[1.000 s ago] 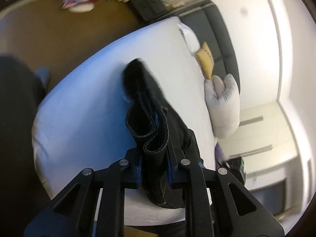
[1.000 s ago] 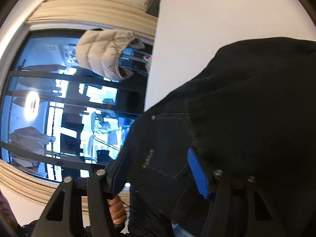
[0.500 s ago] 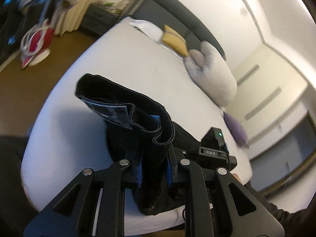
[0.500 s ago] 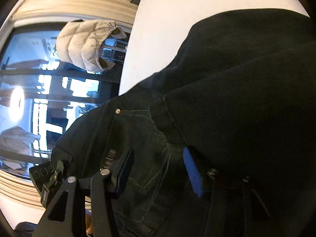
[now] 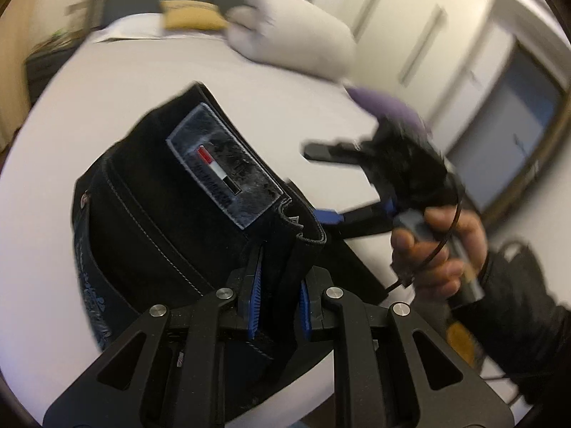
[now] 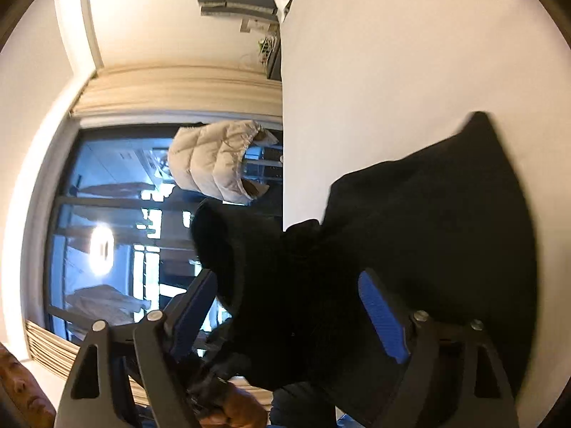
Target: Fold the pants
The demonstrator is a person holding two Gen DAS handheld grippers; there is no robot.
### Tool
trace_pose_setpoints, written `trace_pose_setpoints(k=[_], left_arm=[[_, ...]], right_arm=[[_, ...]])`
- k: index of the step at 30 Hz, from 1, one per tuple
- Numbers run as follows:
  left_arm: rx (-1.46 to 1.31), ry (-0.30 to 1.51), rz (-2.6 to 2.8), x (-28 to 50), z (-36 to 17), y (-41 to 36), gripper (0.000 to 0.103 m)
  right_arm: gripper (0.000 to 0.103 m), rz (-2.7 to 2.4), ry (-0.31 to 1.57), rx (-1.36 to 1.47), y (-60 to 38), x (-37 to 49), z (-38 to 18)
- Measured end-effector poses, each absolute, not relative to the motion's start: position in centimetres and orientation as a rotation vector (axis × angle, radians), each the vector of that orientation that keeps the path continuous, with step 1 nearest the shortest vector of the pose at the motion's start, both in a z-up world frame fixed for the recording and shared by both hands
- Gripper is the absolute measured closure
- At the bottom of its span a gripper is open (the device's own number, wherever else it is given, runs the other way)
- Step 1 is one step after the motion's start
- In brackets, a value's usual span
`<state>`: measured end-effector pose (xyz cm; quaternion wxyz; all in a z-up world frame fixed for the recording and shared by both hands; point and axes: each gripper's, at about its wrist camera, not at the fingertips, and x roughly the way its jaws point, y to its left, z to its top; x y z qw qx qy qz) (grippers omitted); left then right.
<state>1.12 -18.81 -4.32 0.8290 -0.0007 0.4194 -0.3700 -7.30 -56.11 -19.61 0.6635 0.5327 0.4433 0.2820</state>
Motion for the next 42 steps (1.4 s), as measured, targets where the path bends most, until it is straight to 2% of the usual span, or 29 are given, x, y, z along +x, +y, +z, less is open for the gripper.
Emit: trace_pose_setpoints(k=[6,9,15,17,18,20,22,31,42], left_arm=[[0.180,0.950,-0.819,0.0,-9.2,-25.5,0.088],[0.249,0.925,-0.818,-1.3,-9.3,-27.5,0.088],[0.319,0.880,-0.819,-5.0,-9.4,-27.5,0.088],[0.342,0.867,-0.821,-6.2,-9.4,-27.7,0.088],[0.349,0.862,-0.822,-6.9,-9.5,-28.0,0.088],[0.359,0.851,-0.823,-7.7,-9.7,-27.5,0.088],[0.360,0.850,-0.825,-7.7,-9.8,-27.6,0.088],[0.371,0.805,-0.863,-8.0,-8.8,-31.7,0.088],[0.436,0.844,-0.908,-10.3,-10.9,-35.8,0.088]], right_arm=[[0.014,0.659,1.055,1.182,-55.2,-6.6,-21.4],[0.018,0.649,1.119,1.129,-54.6,-5.3,-21.9],[0.047,0.591,1.233,0.988,-54.1,-3.1,-22.0],[0.066,0.572,1.245,0.972,-54.2,-3.0,-22.3],[0.069,0.566,1.243,0.985,-54.5,-3.0,-22.4],[0.084,0.548,1.235,0.964,-54.5,-3.2,-22.2],[0.089,0.526,1.229,0.919,-54.1,-3.4,-21.8],[0.092,0.484,1.185,0.840,-57.1,-2.7,-18.7],[0.092,0.434,1.166,0.913,-60.5,-4.8,-22.1]])
